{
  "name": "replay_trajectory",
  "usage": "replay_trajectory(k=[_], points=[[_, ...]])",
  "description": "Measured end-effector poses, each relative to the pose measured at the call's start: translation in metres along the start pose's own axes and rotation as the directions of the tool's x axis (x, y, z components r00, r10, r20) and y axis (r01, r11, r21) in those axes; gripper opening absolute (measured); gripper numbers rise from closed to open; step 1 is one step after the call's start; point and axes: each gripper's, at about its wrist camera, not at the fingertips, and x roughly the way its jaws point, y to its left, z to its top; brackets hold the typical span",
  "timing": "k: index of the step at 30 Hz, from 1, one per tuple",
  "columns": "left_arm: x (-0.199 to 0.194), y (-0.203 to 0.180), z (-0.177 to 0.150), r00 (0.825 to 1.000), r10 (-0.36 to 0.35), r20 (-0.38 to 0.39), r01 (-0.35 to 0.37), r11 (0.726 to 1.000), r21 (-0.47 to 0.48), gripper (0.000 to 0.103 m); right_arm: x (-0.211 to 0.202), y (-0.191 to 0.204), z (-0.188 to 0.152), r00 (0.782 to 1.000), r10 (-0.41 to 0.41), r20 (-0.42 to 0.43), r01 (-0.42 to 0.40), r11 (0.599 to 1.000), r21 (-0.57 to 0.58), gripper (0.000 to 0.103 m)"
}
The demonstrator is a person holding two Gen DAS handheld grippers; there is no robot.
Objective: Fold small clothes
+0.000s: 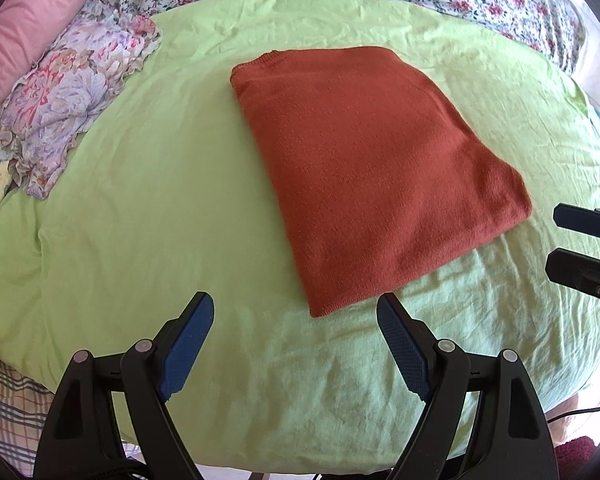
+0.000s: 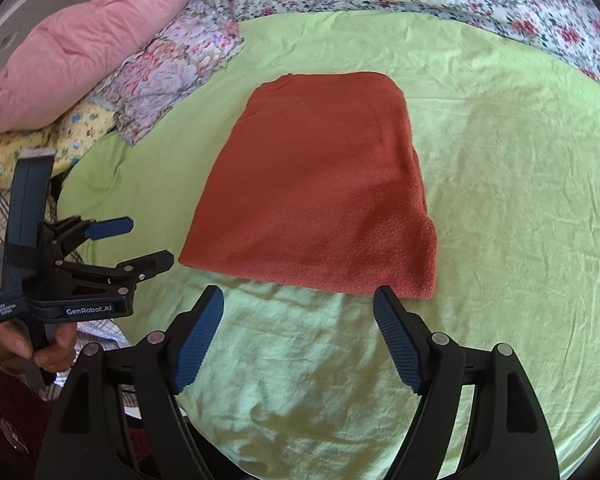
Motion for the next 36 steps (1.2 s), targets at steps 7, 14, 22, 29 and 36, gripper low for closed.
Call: replay_trajectory(k=[7, 14, 22, 29, 36], points=[[0.000, -0.001, 0.003, 1.000, 0.022, 0.000, -0.022, 1.000, 0.010, 0.084, 0.004, 0.003, 0.002, 1.000, -0.005, -0.006, 0.005, 1.000, -0.029, 0.079], [0.005, 0.001, 0.009, 0.999, 0.042, -0.011, -0.042, 0.999, 0.017, 0.084, 0.009, 0.000, 0.009, 1.000, -0.007, -0.004, 0.007, 0.999, -0.033, 0.080], [0.007, 0.001, 0.018, 0.999, 0.039, -0.004, -0.039, 0.999, 0.012, 0.084, 0.015, -0.006, 0.021, 1.000, -0.006, 0.003, 0.006, 0.999, -0.037, 0.080], [0.007, -0.001, 0.024, 0.999, 0.034, 0.000, -0.034, 0.999, 0.015, 0.084, 0.018, -0.010, 0.033, 1.000, -0.001, 0.012, 0.002, 0.999, -0.046, 0.080], [0.011, 0.000, 0.036, 0.999, 0.034, 0.000, -0.034, 0.999, 0.018, 0.084, 0.022, -0.010, 0.044, 1.000, 0.001, 0.019, 0.000, 0.999, -0.050, 0.081]])
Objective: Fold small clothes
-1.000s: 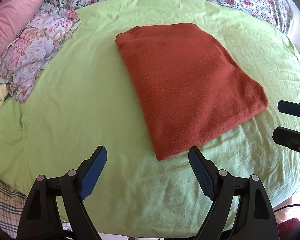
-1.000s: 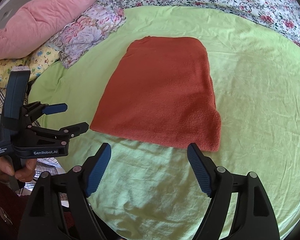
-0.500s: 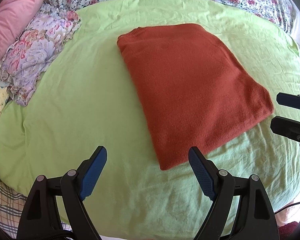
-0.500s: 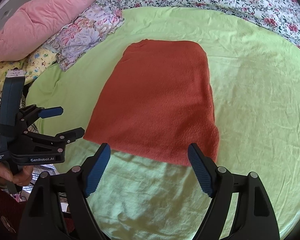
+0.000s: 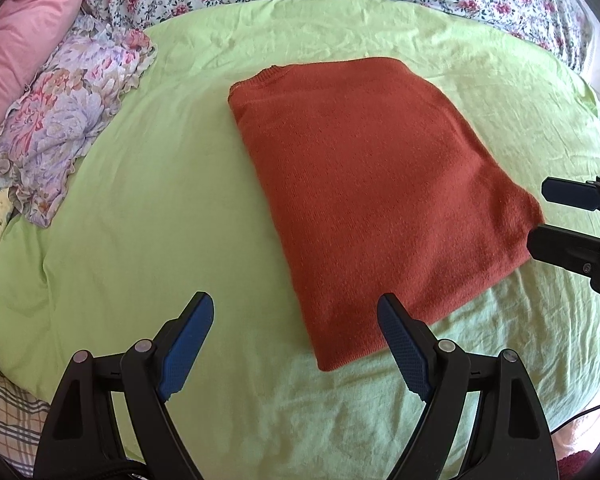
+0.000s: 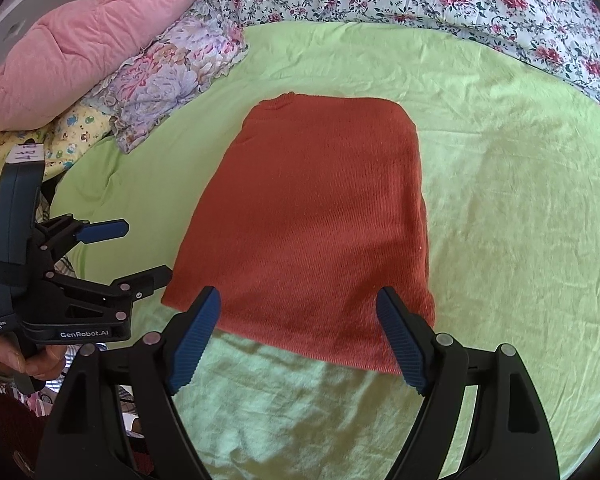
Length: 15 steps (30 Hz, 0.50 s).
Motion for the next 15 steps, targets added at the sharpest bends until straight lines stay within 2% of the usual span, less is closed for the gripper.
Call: replay_trajectory(k=[15], points=[[0.0084, 0.0037, 0.0089, 1.000, -0.003, -0.009, 0.002, 1.000, -0.013, 0.085, 0.0087, -0.0043, 0.0062, 1.000, 0.008, -0.016, -0.008, 1.000, 0.001, 0.081]])
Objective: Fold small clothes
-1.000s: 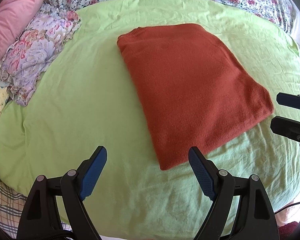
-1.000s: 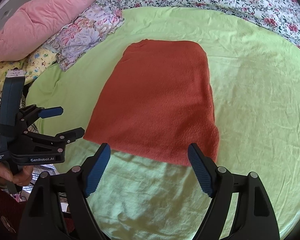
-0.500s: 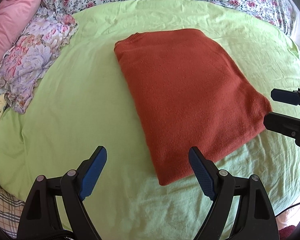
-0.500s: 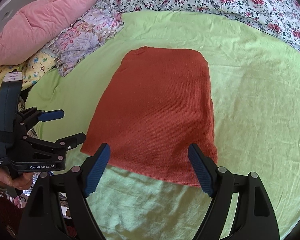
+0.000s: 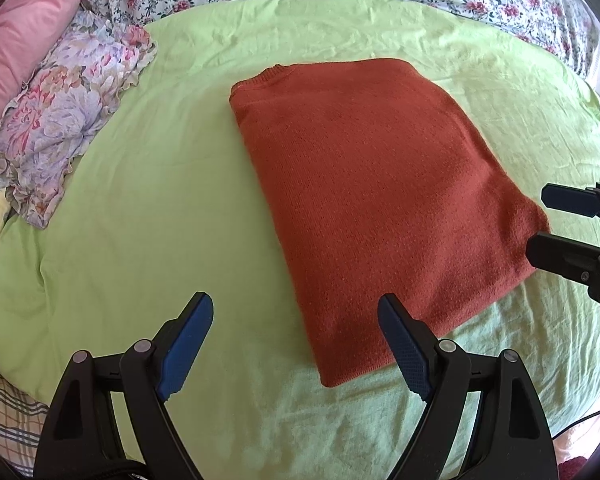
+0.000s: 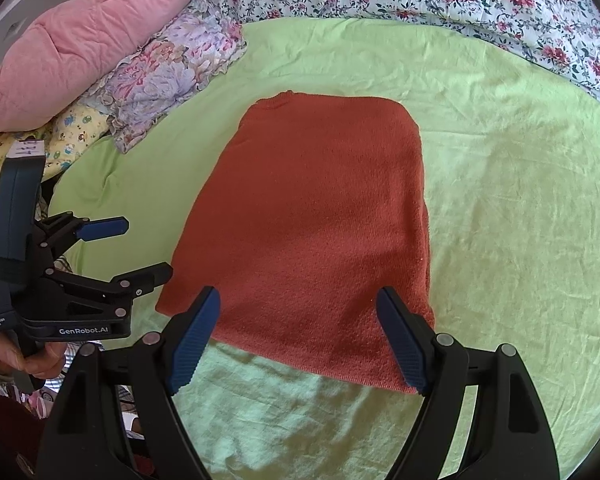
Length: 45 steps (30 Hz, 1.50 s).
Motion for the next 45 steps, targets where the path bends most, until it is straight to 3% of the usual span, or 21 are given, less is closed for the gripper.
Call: replay_trajectory(k=[45], points=[[-0.003, 0.004, 0.028, 1.000, 0.008, 0.027, -0.008, 0.999, -0.034, 0.085, 0.009, -0.009, 0.022, 1.000, 0.024, 0.014, -0.023, 1.000, -0.012, 0.082]])
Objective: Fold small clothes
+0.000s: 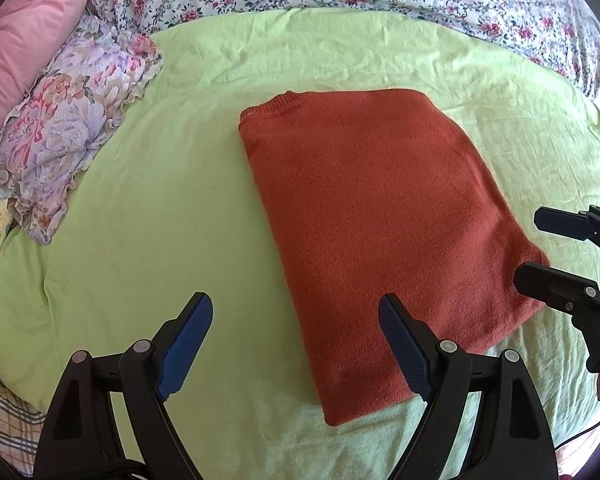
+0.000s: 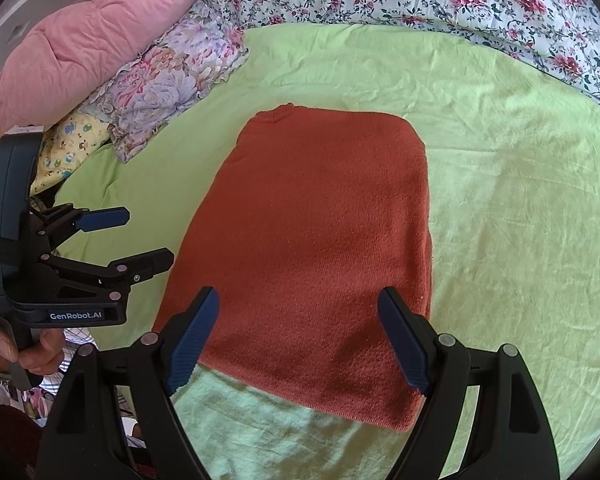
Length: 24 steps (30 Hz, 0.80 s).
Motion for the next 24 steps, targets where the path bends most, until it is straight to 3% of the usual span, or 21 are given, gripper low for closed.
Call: replay_trajectory(k=[24], points=[[0.009, 0.004, 0.015, 1.000, 0.001, 0.004, -0.001, 1.000, 0.002, 0.085, 0.009, -0.001, 0.017, 1.000, 0.004, 0.003, -0.005, 1.000, 0.004, 0.084]])
